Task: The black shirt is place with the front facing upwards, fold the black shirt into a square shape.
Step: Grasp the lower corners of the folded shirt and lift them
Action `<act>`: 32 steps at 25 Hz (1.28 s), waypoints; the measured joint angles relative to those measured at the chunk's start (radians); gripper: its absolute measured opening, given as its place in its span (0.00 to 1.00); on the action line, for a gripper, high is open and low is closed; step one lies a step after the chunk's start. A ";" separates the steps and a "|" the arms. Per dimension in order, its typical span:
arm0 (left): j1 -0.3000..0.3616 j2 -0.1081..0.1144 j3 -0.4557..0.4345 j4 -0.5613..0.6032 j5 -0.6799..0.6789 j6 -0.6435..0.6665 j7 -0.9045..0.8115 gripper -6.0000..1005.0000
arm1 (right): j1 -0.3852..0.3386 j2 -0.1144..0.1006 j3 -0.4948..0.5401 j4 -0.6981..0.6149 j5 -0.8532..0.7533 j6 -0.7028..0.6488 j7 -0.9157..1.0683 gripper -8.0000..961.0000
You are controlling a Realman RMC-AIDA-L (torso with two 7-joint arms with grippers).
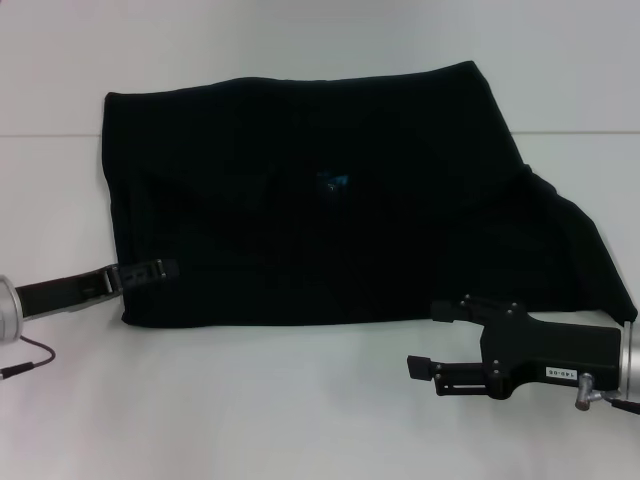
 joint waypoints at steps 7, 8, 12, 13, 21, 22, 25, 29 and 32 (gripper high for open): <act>0.003 0.000 0.010 0.001 0.000 0.067 -0.005 0.81 | -0.003 0.000 0.002 0.001 0.000 0.000 0.001 0.98; 0.003 0.000 0.011 0.001 0.000 0.072 -0.005 0.80 | -0.003 0.000 0.004 0.002 0.000 0.000 0.001 0.98; 0.000 0.001 0.013 0.001 0.014 0.071 -0.005 0.76 | -0.003 0.000 0.007 0.002 0.000 -0.001 0.001 0.98; -0.001 0.002 0.014 0.001 0.019 0.068 -0.006 0.75 | -0.003 0.000 0.008 0.002 0.000 -0.001 0.001 0.98; -0.005 0.005 0.013 0.005 0.030 0.062 -0.006 0.58 | -0.010 -0.020 0.014 -0.011 0.005 -0.004 0.081 0.98; -0.006 0.005 0.013 0.005 0.033 0.062 -0.006 0.56 | -0.011 -0.028 0.020 -0.017 0.006 -0.004 0.112 0.98; -0.009 0.005 0.011 0.005 0.040 0.062 -0.006 0.48 | -0.010 -0.054 0.034 -0.047 0.005 0.006 0.241 0.98; -0.010 0.005 0.006 0.005 0.041 0.063 -0.006 0.35 | 0.003 -0.113 0.036 -0.112 -0.022 0.050 0.529 0.98; -0.010 0.008 0.003 0.005 0.040 0.068 -0.006 0.22 | 0.024 -0.168 0.039 -0.144 -0.061 0.058 0.723 0.98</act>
